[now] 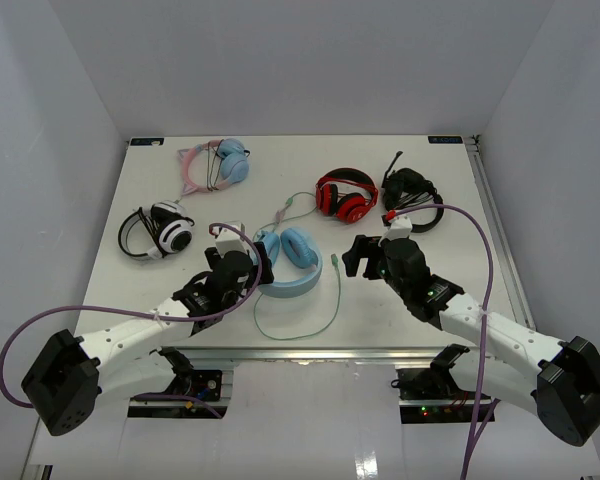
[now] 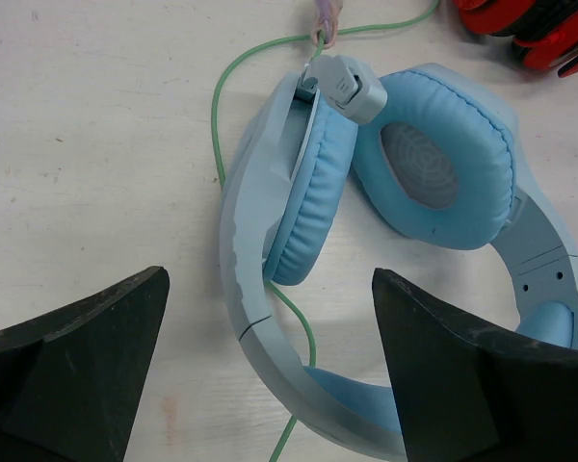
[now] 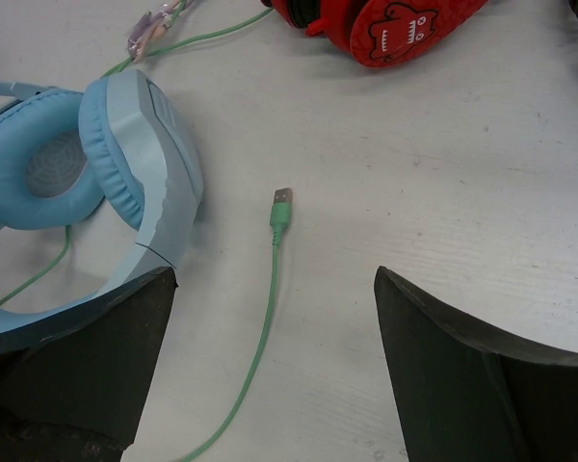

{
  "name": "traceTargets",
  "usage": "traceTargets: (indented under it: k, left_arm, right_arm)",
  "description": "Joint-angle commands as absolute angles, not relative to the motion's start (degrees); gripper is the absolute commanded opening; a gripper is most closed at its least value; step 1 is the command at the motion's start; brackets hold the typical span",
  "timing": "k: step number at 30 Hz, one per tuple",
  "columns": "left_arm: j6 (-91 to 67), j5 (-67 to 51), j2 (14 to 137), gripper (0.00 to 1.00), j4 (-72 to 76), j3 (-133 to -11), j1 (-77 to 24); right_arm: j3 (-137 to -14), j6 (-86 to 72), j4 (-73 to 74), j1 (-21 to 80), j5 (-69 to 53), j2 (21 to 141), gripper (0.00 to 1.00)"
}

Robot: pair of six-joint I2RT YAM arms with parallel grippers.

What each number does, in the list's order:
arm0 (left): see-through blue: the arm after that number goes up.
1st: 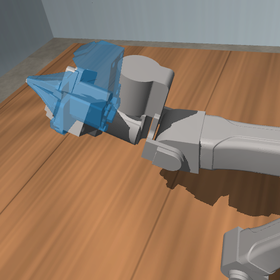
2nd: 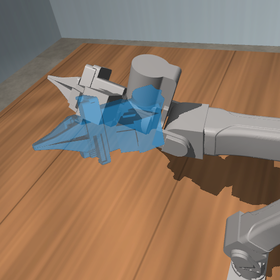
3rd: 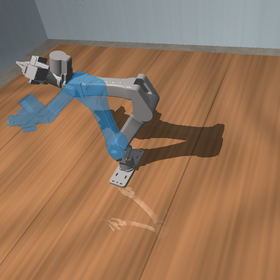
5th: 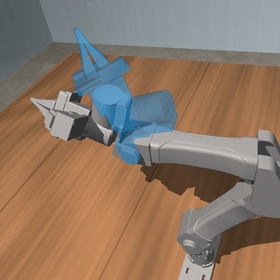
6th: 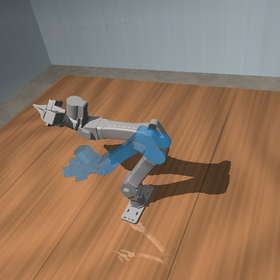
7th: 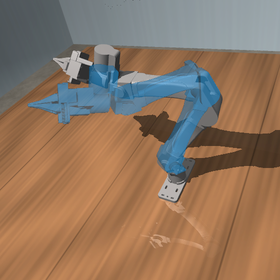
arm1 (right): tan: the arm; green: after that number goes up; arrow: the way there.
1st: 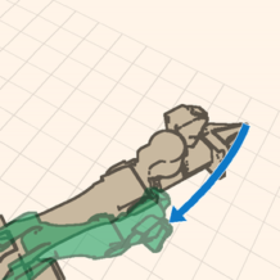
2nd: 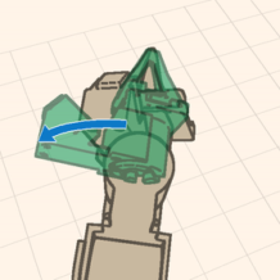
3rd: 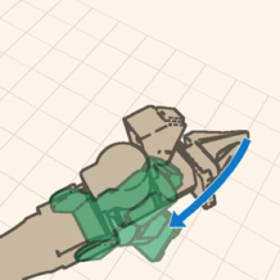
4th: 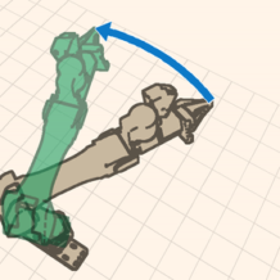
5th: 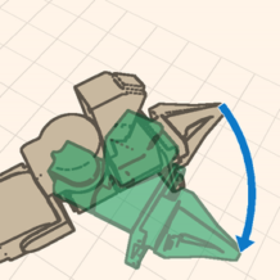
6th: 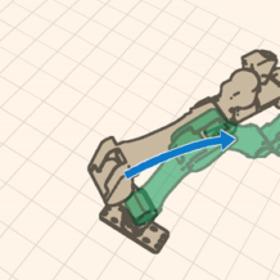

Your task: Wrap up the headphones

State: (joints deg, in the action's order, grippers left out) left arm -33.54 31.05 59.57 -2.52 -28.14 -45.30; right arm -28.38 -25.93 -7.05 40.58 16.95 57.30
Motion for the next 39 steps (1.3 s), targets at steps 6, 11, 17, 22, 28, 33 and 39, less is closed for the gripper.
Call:
traceTargets:
  k: [6, 11, 17, 22, 28, 33, 39]
  left_arm:
    - [-42.94, 38.08, 58.29, 0.92, -13.41, -34.51, -45.62]
    - [-48.58, 36.05, 54.33, 0.86, -18.69, -37.95, -45.63]
    - [-49.24, 33.19, 56.26, 0.78, -21.35, -39.85, -46.84]
    - [-49.13, 32.21, 64.53, 0.78, -22.96, -42.74, -46.93]
    - [-48.38, 30.79, 72.31, 0.74, -22.22, -45.31, -46.98]
    - [-49.47, 31.96, 76.91, 0.71, -22.24, -44.82, -46.86]
    - [-43.5, 33.68, 82.26, 0.5, -17.53, -46.4, -45.56]
  right_arm:
    - [-29.44, -26.19, -8.26, 40.87, 20.2, 56.8, 0.9]
    - [-29.62, -26.29, -7.53, 40.78, 20.23, 56.07, 0.9]
    - [-29.62, -26.46, -6.99, 40.78, 21.0, 54.85, 0.9]
    - [-29.53, -26.47, -6.6, 40.78, 21.01, 53.64, 0.9]
    - [-29.04, -26.39, -6.62, 40.82, 21.73, 51.74, 0.9]
    - [-28.98, -26.03, -6.78, 40.79, 21.19, 51.41, 0.9]
    - [-29.39, -25.58, -6.86, 40.83, 19.47, 51.36, 0.9]
